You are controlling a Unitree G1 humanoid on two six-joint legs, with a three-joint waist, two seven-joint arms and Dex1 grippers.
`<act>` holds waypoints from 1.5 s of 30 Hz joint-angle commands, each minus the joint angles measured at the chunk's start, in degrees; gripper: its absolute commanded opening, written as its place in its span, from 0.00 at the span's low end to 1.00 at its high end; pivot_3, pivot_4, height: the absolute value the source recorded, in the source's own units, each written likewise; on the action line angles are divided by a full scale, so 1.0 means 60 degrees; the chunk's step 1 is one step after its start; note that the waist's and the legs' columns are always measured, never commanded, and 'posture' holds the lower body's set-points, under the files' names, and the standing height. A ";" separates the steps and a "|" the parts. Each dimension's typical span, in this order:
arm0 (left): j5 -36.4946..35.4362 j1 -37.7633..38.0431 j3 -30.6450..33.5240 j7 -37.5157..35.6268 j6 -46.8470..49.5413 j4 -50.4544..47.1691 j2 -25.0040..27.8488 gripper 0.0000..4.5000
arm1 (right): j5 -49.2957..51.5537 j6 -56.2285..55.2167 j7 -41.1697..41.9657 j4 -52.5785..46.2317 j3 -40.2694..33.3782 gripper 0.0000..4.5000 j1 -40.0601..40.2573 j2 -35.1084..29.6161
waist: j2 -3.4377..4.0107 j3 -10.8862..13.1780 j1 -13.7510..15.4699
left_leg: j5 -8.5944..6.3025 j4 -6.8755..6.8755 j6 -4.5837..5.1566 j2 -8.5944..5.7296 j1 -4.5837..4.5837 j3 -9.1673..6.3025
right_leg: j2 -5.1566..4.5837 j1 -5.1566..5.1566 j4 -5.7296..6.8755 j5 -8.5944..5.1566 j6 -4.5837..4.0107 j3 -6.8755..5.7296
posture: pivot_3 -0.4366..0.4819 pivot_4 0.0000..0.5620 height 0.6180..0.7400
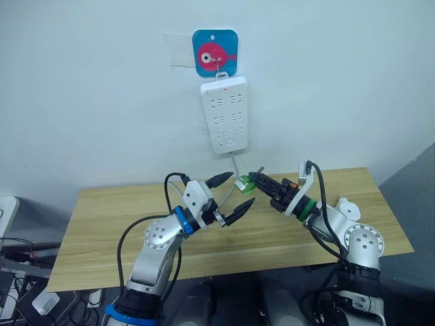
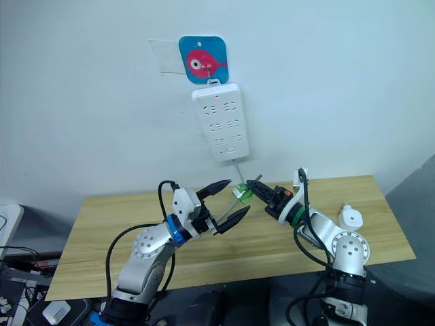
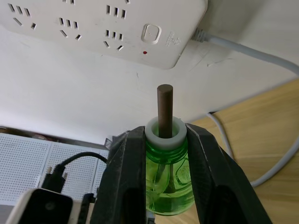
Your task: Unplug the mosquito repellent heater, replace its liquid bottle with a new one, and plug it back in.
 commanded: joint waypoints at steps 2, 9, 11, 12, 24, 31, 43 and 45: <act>0.0029 -0.0237 -0.0114 0.0129 -0.0391 0.0213 -0.0222 1.00 | 0.0977 -0.0146 -0.0457 -0.0162 0.0083 0.19 -0.0032 -0.0055 | 0.0000 0.0000 0.0001 | 0.0000 0.0000 0.0001 0.0000 -0.0001 0.0000 | 0.0000 -0.0001 0.0000 0.0000 0.0000 0.0000 | 0.46 0.35 1.00; -0.0104 -0.0312 -0.0245 0.0259 -0.0397 0.0244 -0.0534 1.00 | 0.1671 -0.0410 -0.0955 -0.0391 0.0460 0.19 0.0160 -0.0218 | 0.0001 0.0000 -0.0004 | -0.0001 0.0000 0.0002 0.0000 -0.0001 0.0000 | 0.0000 0.0000 0.0000 -0.0001 0.0001 0.0001 | 0.44 0.34 1.00; -0.0115 -0.0316 -0.0259 0.0259 -0.0391 0.0223 -0.0572 1.00 | 0.1819 -0.0510 -0.1051 -0.0426 0.0555 0.19 0.0221 -0.0291 | 0.0001 0.0000 -0.0005 | -0.0001 0.0000 0.0002 0.0000 -0.0002 0.0001 | 0.0000 -0.0001 0.0000 -0.0001 0.0001 0.0001 | 0.44 0.34 1.00; -0.0101 -0.0312 -0.0263 0.0255 -0.0406 0.0229 -0.0575 1.00 | 0.1887 -0.0553 -0.1076 -0.0454 0.0604 0.19 0.0260 -0.0340 | 0.0001 0.0000 -0.0006 | -0.0001 0.0000 0.0002 0.0000 -0.0002 0.0000 | 0.0000 0.0000 0.0000 -0.0001 0.0002 0.0000 | 0.44 0.34 1.00; -0.0106 -0.0285 -0.0299 0.0163 -0.0384 0.0361 -0.0624 0.67 | 0.2977 -0.1225 -0.1597 -0.0640 0.1169 0.19 0.0426 -0.0687 | 0.0001 0.0000 -0.0016 | -0.0001 0.0000 0.0002 0.0001 -0.0003 0.0000 | 0.0003 0.0000 -0.0002 -0.0001 0.0002 0.0000 | 0.43 0.33 1.00; -0.0062 -0.0286 -0.0182 0.0463 -0.0513 0.0415 -0.0795 0.50 | 0.3253 -0.1524 -0.1721 -0.0669 0.1520 0.19 0.0402 -0.0925 | 0.0001 -0.0001 -0.0015 | -0.0001 0.0000 0.0002 0.0000 -0.0005 0.0000 | 0.0003 0.0000 -0.0006 -0.0002 0.0003 0.0000 | 0.43 0.33 1.00; -0.0072 -0.0576 0.0017 0.0035 -0.0693 0.0924 -0.0169 0.50 | 0.1851 -0.0262 -0.0720 -0.1600 0.2286 0.79 0.0788 -0.4037 | 0.0010 0.0005 0.0014 | -0.0001 0.0003 0.0005 -0.0003 -0.0022 -0.0005 | 0.0004 0.0002 -0.0036 -0.0003 0.0006 -0.0011 | 0.42 0.38 1.00; -0.0174 -0.0608 0.0029 -0.0155 -0.0693 0.0975 -0.0051 0.50 | 0.1503 0.0097 0.0031 -0.1906 0.2385 0.95 0.1002 -0.5055 | 0.0008 0.0004 -0.0001 | -0.0003 0.0000 0.0009 0.0004 -0.0027 -0.0010 | 0.0005 0.0012 -0.0071 -0.0003 0.0010 -0.0020 | 0.41 0.39 1.00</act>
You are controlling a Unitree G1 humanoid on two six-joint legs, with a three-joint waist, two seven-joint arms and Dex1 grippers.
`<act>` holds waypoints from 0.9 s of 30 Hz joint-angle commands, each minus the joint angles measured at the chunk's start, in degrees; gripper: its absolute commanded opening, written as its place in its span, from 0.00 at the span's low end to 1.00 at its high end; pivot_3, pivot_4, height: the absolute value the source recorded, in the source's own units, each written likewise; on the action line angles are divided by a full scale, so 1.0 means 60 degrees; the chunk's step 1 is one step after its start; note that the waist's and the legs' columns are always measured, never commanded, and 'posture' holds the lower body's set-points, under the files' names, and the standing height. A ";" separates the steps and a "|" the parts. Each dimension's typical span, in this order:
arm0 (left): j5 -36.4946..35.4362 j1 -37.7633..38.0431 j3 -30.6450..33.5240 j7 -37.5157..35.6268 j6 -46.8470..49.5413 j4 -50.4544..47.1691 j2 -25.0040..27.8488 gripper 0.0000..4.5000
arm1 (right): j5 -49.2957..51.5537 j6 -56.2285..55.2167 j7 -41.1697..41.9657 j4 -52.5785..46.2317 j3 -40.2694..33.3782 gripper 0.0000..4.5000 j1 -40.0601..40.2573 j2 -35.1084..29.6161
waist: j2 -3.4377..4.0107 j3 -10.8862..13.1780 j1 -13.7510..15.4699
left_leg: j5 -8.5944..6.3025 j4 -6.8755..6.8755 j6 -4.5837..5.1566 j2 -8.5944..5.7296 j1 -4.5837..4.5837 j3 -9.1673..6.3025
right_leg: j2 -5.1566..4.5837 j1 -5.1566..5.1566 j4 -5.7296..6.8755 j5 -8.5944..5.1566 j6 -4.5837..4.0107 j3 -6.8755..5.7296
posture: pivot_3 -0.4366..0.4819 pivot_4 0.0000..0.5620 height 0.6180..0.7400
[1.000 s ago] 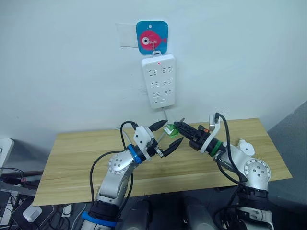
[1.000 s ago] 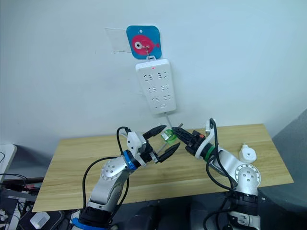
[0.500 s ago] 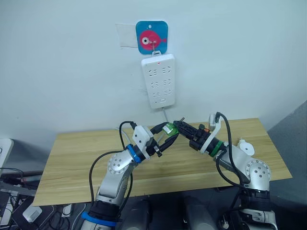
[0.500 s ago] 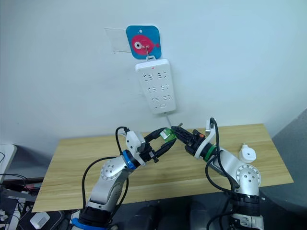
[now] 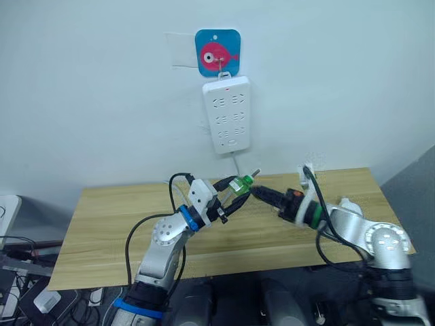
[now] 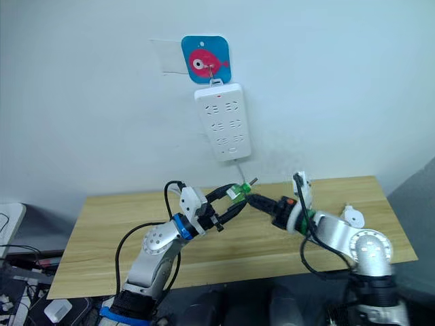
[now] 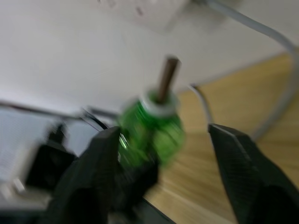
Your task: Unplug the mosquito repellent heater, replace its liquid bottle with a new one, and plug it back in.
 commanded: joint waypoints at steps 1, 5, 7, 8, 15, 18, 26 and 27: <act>-0.0293 -0.0192 0.0054 -0.0468 -0.0218 -0.0125 0.0197 0.50 | -0.0820 0.0814 0.1676 -0.0965 0.0153 1.00 0.0363 -0.1725 | 0.0020 0.0010 -0.0004 | -0.0002 0.0001 0.0004 0.0001 -0.0004 0.0004 | -0.0001 0.0000 -0.0005 0.0001 0.0000 0.0001 | 0.41 0.40 1.00; -0.0669 -0.0180 -0.0033 -0.1213 0.0000 -0.0267 0.0512 0.50 | -0.3608 0.0407 0.4245 -0.0957 0.0937 1.00 0.0799 -0.4676 | 0.0020 0.0016 -0.0005 | -0.0012 0.0007 0.0021 -0.0005 -0.0006 0.0026 | -0.0003 0.0002 -0.0017 -0.0018 0.0038 0.0012 | 0.40 0.42 1.00; -0.0802 -0.0150 -0.0119 -0.1521 0.0073 -0.0388 0.0635 0.50 | -0.5266 -0.0530 0.5502 -0.0386 0.1532 1.00 0.0826 -0.5764 | 0.0022 0.0018 -0.0024 | -0.0012 0.0009 0.0022 0.0000 -0.0003 0.0032 | -0.0004 0.0004 -0.0023 -0.0028 0.0057 0.0013 | 0.40 0.43 1.00; -0.0841 -0.0142 -0.0155 -0.1610 0.0113 -0.0434 0.0663 0.50 | -0.5984 -0.1028 0.6056 -0.0093 0.1802 1.00 0.0795 -0.6106 | 0.0018 0.0020 -0.0025 | -0.0012 0.0008 0.0022 0.0000 0.0000 0.0037 | -0.0004 0.0004 -0.0022 -0.0029 0.0059 0.0015 | 0.40 0.44 1.00; -0.0938 -0.0004 -0.0290 -0.1969 0.0280 -0.0677 0.0757 0.50 | -0.9079 -0.1905 0.7447 0.3935 0.2670 1.00 -0.1402 -0.5678 | -0.0014 0.0136 -0.0102 | -0.0014 0.0003 0.0023 0.0014 0.0009 0.0097 | -0.0007 0.0000 -0.0024 -0.0024 0.0063 0.0050 | 0.40 0.47 1.00; -0.0936 0.0051 -0.0339 -0.1940 0.0338 -0.0788 0.0755 0.50 | -0.9720 -0.1491 0.7642 0.5288 0.2729 1.00 -0.2242 -0.5249 | -0.0016 0.0217 -0.0068 | -0.0014 0.0004 0.0024 0.0012 0.0003 0.0090 | -0.0009 -0.0003 -0.0023 0.0004 0.0025 0.0052 | 0.41 0.48 1.00; -0.0861 0.0339 -0.0327 -0.1916 0.0362 -0.1000 0.0882 0.50 | -1.1197 -0.0999 0.7416 0.8016 0.2588 1.00 -0.4060 -0.4463 | -0.0005 0.0278 0.0002 | -0.0029 0.0005 0.0049 0.0005 -0.0011 0.0085 | -0.0019 -0.0015 -0.0035 0.0006 0.0021 0.0058 | 0.44 0.50 1.00; -0.0843 0.0372 -0.0333 -0.1890 0.0368 -0.1038 0.0888 0.50 | -1.1402 -0.1140 0.7483 0.8302 0.2644 1.00 -0.4208 -0.4387 | -0.0002 0.0286 0.0004 | -0.0030 0.0005 0.0050 0.0007 -0.0010 0.0086 | -0.0018 -0.0014 -0.0035 0.0006 0.0021 0.0058 | 0.45 0.50 1.00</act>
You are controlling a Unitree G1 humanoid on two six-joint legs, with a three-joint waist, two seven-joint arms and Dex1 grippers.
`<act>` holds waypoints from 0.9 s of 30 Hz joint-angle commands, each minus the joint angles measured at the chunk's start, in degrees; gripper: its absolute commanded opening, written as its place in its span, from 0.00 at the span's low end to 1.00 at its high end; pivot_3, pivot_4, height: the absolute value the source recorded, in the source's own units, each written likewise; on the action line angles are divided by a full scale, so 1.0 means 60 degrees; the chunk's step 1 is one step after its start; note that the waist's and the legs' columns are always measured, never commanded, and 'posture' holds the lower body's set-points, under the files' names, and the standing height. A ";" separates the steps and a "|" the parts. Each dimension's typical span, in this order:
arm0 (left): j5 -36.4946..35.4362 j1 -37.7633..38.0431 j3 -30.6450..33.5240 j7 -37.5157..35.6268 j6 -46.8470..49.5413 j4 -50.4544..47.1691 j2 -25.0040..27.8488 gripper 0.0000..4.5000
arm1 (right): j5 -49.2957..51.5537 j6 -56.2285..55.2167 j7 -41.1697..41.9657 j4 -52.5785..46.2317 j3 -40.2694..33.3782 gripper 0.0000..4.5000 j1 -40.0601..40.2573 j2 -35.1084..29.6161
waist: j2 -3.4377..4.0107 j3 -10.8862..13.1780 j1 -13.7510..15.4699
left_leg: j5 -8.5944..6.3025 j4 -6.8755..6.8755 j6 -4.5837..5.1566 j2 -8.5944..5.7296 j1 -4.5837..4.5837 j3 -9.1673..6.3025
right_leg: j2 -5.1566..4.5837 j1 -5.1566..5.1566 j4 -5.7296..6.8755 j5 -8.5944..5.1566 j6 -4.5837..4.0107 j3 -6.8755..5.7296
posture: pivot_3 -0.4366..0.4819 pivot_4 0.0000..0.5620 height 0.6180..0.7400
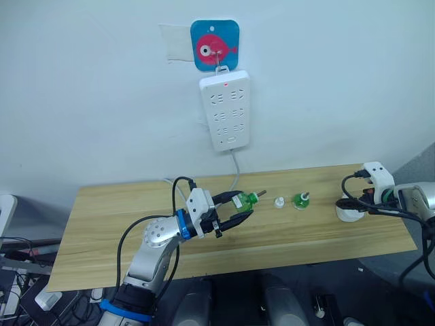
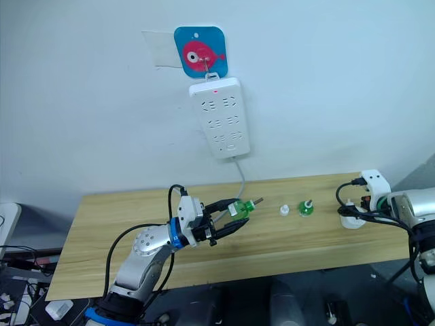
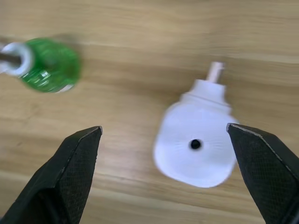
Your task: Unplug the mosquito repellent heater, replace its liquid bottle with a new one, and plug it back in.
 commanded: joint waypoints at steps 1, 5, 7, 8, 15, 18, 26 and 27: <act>-0.0090 0.0136 -0.0025 0.0059 -0.0057 -0.0553 0.0027 0.50 | -0.0755 -0.0184 0.0055 0.0923 -0.0170 1.00 -0.0511 0.0089 | 0.0000 0.0015 0.0000 | 0.0000 0.0000 0.0000 -0.0002 0.0000 0.0001 | 0.0000 0.0000 0.0001 0.0000 0.0000 0.0001 | 0.45 0.50 1.00; -0.0047 0.0203 -0.0058 0.0171 -0.0032 -0.0635 0.0033 0.50 | -0.1391 -0.0468 0.0079 0.2096 -0.0213 1.00 -0.0974 0.0455 | -0.0004 0.0031 -0.0009 | 0.0000 0.0000 0.0000 0.0000 0.0002 0.0002 | 0.0001 0.0000 0.0004 0.0000 0.0000 0.0003 | 0.47 0.51 1.00; -0.0038 0.0252 -0.0062 0.0209 -0.0024 -0.0671 0.0043 0.50 | -0.1637 -0.0630 0.0106 0.2629 -0.0268 1.00 -0.1146 0.0586 | -0.0006 0.0037 -0.0001 | 0.0000 0.0000 0.0000 0.0000 0.0002 0.0002 | 0.0001 -0.0001 0.0005 0.0000 0.0000 0.0003 | 0.47 0.51 1.00; -0.0037 0.0290 -0.0069 0.0219 -0.0015 -0.0712 0.0053 0.50 | -0.1715 -0.0670 0.0120 0.2881 -0.0318 1.00 -0.1246 0.0655 | -0.0005 0.0046 -0.0003 | 0.0000 0.0000 0.0000 0.0000 0.0002 0.0003 | 0.0001 0.0000 0.0004 0.0000 0.0000 0.0002 | 0.47 0.51 1.00; -0.0042 0.0512 -0.0131 0.0228 0.0139 -0.1050 0.0162 0.50 | -0.2208 -0.0961 0.0114 0.4251 -0.0663 1.00 -0.1928 0.1171 | -0.0006 0.0142 -0.0009 | 0.0000 0.0001 0.0000 0.0000 0.0003 0.0005 | 0.0002 -0.0001 0.0007 0.0001 0.0001 0.0008 | 0.48 0.51 1.00; -0.0044 0.0521 -0.0135 0.0224 0.0191 -0.1109 0.0185 0.50 | -0.2477 -0.1188 0.0208 0.4604 -0.0696 1.00 -0.2007 0.1281 | -0.0005 0.0147 -0.0001 | 0.0000 -0.0001 0.0000 -0.0001 0.0002 0.0004 | 0.0002 -0.0001 0.0006 0.0001 0.0001 0.0007 | 0.49 0.50 1.00; -0.0073 0.0586 -0.0137 0.0174 0.0261 -0.1230 0.0285 0.50 | -0.3180 -0.1885 0.1167 0.4888 -0.0426 1.00 -0.1989 0.1395 | -0.0003 0.0150 -0.0007 | 0.0000 -0.0001 0.0000 -0.0004 0.0003 0.0006 | 0.0002 -0.0001 0.0007 0.0002 0.0003 0.0008 | 0.49 0.50 1.00; -0.0076 0.0588 -0.0135 0.0179 0.0281 -0.1249 0.0285 0.50 | -0.3249 -0.1922 0.1208 0.4952 -0.0446 1.00 -0.2001 0.1403 | -0.0003 0.0150 -0.0008 | 0.0000 -0.0001 -0.0001 -0.0003 0.0004 0.0005 | 0.0002 -0.0001 0.0007 0.0002 0.0002 0.0008 | 0.49 0.50 1.00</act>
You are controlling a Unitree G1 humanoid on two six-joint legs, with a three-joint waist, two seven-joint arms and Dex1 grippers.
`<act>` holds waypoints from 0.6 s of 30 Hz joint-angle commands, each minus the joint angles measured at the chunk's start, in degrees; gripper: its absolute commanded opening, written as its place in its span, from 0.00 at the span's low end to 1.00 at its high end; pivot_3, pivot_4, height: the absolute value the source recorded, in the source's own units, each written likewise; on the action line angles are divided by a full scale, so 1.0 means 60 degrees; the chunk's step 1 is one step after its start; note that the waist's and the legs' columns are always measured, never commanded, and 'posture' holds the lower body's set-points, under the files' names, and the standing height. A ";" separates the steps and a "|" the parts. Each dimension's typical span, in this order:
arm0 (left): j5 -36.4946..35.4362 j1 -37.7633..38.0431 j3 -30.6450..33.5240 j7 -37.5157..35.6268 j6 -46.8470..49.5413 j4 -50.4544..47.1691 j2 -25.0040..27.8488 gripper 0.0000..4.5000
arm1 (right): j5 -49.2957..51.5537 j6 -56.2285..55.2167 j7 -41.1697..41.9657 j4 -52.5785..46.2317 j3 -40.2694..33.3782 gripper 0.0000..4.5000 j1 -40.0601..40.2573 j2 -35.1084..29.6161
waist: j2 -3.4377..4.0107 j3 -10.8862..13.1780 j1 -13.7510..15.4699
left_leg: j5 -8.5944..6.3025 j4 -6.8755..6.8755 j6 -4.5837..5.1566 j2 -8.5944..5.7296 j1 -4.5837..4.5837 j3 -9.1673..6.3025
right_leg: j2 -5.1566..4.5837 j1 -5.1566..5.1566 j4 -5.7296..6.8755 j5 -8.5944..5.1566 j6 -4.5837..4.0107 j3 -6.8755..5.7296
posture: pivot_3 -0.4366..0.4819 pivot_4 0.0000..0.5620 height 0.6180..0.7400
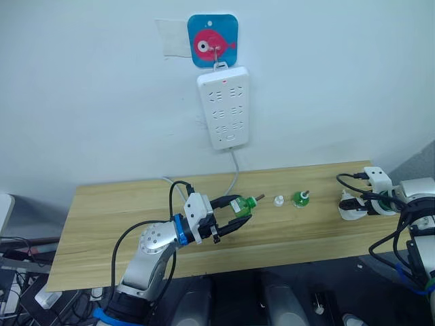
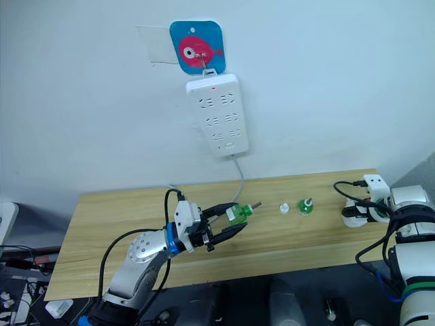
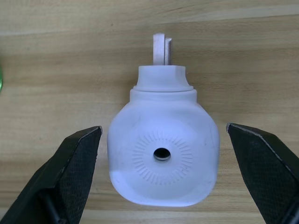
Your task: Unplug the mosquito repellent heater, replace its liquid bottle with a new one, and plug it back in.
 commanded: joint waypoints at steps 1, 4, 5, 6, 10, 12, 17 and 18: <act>-0.0099 0.0052 -0.0096 -0.0015 -0.0060 -0.0505 0.0034 0.50 | -0.0318 -0.0259 0.0288 0.0136 -0.0039 1.00 -0.0100 -0.0044 | -0.0001 0.0000 0.0002 | 0.0000 0.0000 0.0000 0.0000 0.0000 0.0000 | 0.0000 0.0000 0.0000 0.0000 0.0000 0.0000 | 0.50 0.49 1.00; -0.0088 0.0054 -0.0091 0.0000 -0.0045 -0.0517 0.0028 0.50 | -0.0465 -0.0345 0.0349 0.0315 -0.0083 1.00 -0.0131 -0.0027 | 0.0000 0.0000 0.0007 | 0.0000 0.0001 0.0000 -0.0002 -0.0001 0.0000 | -0.0001 0.0000 -0.0001 0.0000 0.0000 0.0000 | 0.50 0.50 1.00; -0.0089 0.0057 -0.0091 0.0006 -0.0042 -0.0523 0.0025 0.50 | -0.0531 -0.0407 0.0396 0.0360 -0.0069 1.00 -0.0131 -0.0027 | -0.0001 0.0000 0.0009 | 0.0000 0.0001 0.0000 -0.0003 -0.0002 -0.0001 | -0.0001 0.0000 -0.0002 0.0000 0.0000 0.0000 | 0.50 0.49 1.00; -0.0089 0.0057 -0.0093 0.0014 -0.0038 -0.0527 0.0020 0.50 | -0.0571 -0.0431 0.0446 0.0417 -0.0082 1.00 -0.0145 -0.0018 | 0.0000 0.0000 0.0007 | 0.0000 0.0000 0.0000 -0.0003 -0.0001 0.0000 | -0.0001 0.0001 -0.0002 0.0000 0.0000 0.0000 | 0.50 0.49 1.00; -0.0089 0.0072 -0.0093 0.0025 -0.0030 -0.0548 0.0025 0.50 | -0.0698 -0.0675 0.0464 0.0636 -0.0145 1.00 -0.0221 0.0029 | -0.0001 0.0001 0.0005 | 0.0000 0.0000 -0.0001 -0.0001 0.0000 -0.0001 | -0.0001 0.0000 -0.0001 0.0000 0.0000 0.0000 | 0.50 0.50 1.00; -0.0087 0.0078 -0.0094 0.0030 -0.0029 -0.0555 0.0026 0.50 | -0.0754 -0.0775 0.0475 0.0729 -0.0190 1.00 -0.0252 0.0057 | -0.0001 0.0001 0.0004 | 0.0000 0.0000 -0.0001 -0.0001 0.0000 0.0001 | -0.0001 0.0000 -0.0001 0.0000 0.0000 0.0001 | 0.50 0.50 1.00; -0.0072 0.0104 -0.0113 0.0022 -0.0030 -0.0565 0.0039 0.50 | -0.0922 -0.1080 0.0568 0.0884 -0.0207 1.00 -0.0319 0.0117 | -0.0002 0.0002 0.0005 | 0.0000 0.0000 -0.0001 -0.0002 -0.0001 0.0000 | -0.0001 0.0000 -0.0002 0.0000 0.0000 0.0001 | 0.50 0.50 1.00; -0.0046 0.0109 -0.0133 -0.0005 -0.0063 -0.0561 0.0055 0.50 | -0.0945 -0.1132 0.0566 0.0922 -0.0217 1.00 -0.0337 0.0129 | -0.0001 0.0002 0.0005 | 0.0000 0.0000 -0.0001 -0.0002 -0.0001 -0.0001 | -0.0001 0.0000 -0.0002 0.0001 0.0000 0.0001 | 0.50 0.50 1.00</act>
